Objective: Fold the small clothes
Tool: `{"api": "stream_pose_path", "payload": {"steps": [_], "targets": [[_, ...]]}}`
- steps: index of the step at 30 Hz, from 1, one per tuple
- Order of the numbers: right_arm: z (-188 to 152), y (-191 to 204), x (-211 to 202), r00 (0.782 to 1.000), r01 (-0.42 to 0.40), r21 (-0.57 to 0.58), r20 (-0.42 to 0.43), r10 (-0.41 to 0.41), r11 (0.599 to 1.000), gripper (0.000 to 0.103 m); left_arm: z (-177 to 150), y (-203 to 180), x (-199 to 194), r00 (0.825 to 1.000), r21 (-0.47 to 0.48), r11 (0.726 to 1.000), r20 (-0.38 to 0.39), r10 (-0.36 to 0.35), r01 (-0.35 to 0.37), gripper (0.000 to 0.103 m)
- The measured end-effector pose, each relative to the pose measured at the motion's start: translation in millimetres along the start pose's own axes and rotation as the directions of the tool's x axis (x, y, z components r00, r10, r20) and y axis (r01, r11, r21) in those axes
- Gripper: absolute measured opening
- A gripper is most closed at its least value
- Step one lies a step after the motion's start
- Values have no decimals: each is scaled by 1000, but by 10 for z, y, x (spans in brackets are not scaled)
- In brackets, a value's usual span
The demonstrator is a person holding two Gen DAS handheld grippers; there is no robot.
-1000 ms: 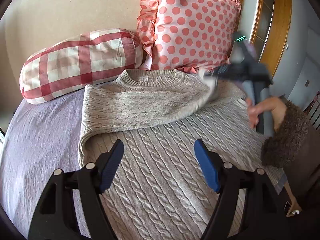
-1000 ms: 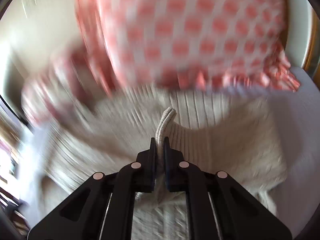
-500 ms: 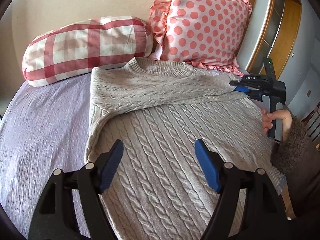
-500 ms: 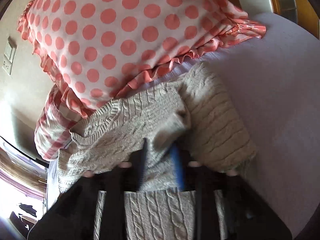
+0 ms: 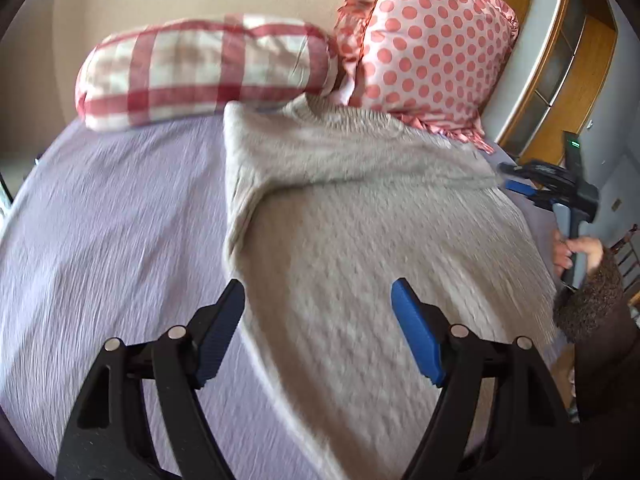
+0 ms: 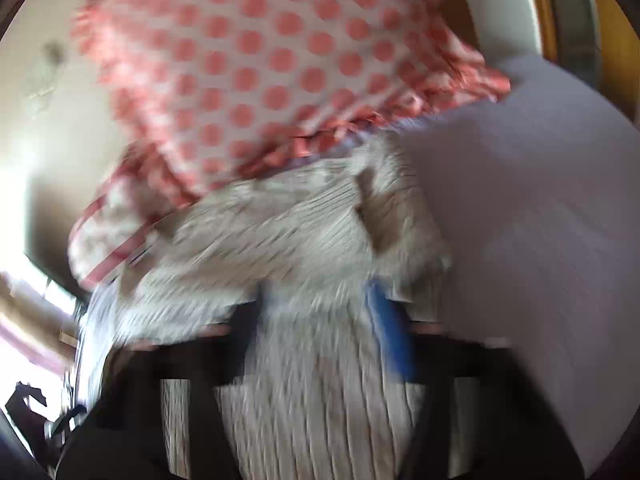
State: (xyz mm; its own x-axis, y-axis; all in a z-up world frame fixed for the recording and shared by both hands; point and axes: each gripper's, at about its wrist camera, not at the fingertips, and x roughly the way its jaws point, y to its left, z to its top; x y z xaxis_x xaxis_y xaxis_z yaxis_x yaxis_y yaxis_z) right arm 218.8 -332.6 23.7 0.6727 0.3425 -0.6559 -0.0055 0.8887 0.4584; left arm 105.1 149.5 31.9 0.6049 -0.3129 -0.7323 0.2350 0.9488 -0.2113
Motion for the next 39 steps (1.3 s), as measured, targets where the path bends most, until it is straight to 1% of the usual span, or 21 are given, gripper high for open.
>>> {"api": "stream_pose_path", "payload": {"steps": [2, 4, 5, 6, 7, 12, 14, 17, 19, 20, 21, 23, 24, 25, 26, 28, 30, 33, 34, 37, 39], "targets": [[-192, -6, -236, 1000, -12, -49, -5, 12, 999, 73, -138, 70, -82, 999, -16, 1000, -24, -25, 25, 76], [-410, -75, -431, 999, -22, -70, -33, 20, 997, 70, -264, 104, -123, 997, -40, 997, -46, -62, 60, 77], [-550, -140, -529, 999, -21, -73, -50, 17, 997, 63, -344, 111, -126, 995, -56, 995, -61, -84, 81, 77], [-657, -196, -597, 998, -8, -71, -64, 4, 997, 58, -395, 103, -118, 993, -66, 994, -72, -94, 90, 77], [-756, -264, -655, 997, 2, -64, -80, -7, 998, 56, -448, 85, -102, 991, -72, 993, -84, -101, 95, 76], [-1135, -484, -808, 991, -5, -17, -136, 3, 1000, 44, -676, -73, -26, 980, -87, 986, -125, -155, 144, 76], [-1229, -496, -882, 992, -17, -23, -125, 14, 1000, 43, -747, -114, -17, 979, -95, 985, -131, -155, 143, 76], [-1335, -474, -923, 988, -66, -23, -140, 63, 998, 33, -846, -159, -68, 982, -105, 985, -115, -148, 136, 73], [-1423, -425, -934, 984, -104, -42, -148, 97, 994, 27, -926, -195, -107, 984, -113, 985, -103, -143, 131, 65], [-1460, -403, -927, 980, -132, -42, -159, 123, 990, 20, -969, -215, -127, 985, -116, 985, -100, -140, 128, 62], [-1498, -384, -922, 974, -159, -40, -169, 150, 986, 20, -1018, -238, -153, 986, -124, 984, -97, -139, 126, 56], [-1590, -350, -930, 969, -193, -46, -168, 183, 980, 18, -1124, -264, -190, 981, -157, 976, -97, -169, 152, 44], [-1614, -347, -929, 966, -209, -40, -166, 199, 977, 15, -1148, -265, -194, 979, -170, 972, -99, -181, 162, 32], [-1645, -365, -926, 962, -228, -20, -162, 222, 973, 13, -1201, -277, -190, 974, -192, 965, -104, -199, 177, 23], [-1667, -384, -920, 958, -244, -5, -157, 240, 970, 10, -1228, -286, -183, 974, -202, 963, -104, -201, 178, 21], [-1710, -416, -921, 951, -276, 23, -139, 277, 961, 9, -1239, -280, -157, 973, -218, 960, -107, -205, 178, 8], [-1717, -428, -921, 944, -300, 54, -129, 305, 952, 8, -1212, -205, -135, 966, -256, 944, -98, -240, 209, 7], [-1560, -461, -1036, 920, -384, 103, -39, 390, 918, 8, -1045, -90, -196, 961, -281, 926, -45, -274, 251, 6], [-1478, -473, -1097, 911, -410, 113, 3, 412, 905, 8, -966, -51, -236, 964, -276, 928, -19, -266, 250, 6], [-1166, -493, -1241, 884, -466, 131, 112, 454, 875, 8, -715, 106, -311, 981, -279, 940, 47, -189, 195, 5], [-1028, -478, -1285, 890, -451, 114, 137, 436, 885, 8, -629, 205, -277, 982, -332, 924, 52, -182, 189, 5]]}}
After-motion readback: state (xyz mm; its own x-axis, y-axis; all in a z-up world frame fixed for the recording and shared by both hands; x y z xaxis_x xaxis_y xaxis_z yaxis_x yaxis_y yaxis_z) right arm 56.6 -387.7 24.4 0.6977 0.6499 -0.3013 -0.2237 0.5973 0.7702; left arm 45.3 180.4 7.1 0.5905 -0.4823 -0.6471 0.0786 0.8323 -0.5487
